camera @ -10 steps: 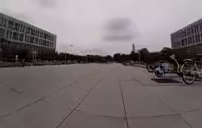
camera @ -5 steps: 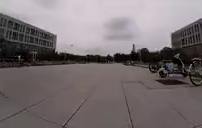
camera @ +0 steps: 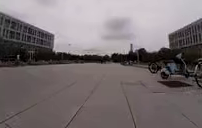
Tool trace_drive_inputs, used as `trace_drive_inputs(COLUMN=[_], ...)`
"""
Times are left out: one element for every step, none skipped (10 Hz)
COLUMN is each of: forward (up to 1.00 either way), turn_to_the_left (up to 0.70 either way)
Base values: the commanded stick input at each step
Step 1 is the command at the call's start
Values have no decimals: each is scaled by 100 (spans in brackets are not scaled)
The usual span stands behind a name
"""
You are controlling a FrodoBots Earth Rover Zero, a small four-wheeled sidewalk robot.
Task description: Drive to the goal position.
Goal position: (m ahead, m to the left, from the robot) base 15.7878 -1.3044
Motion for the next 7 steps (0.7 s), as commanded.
trace_drive_inputs(forward=[70,70,70,70,70,70,70], turn_to_the_left=[-14,-14,-14,-14,-14,-14,-14])
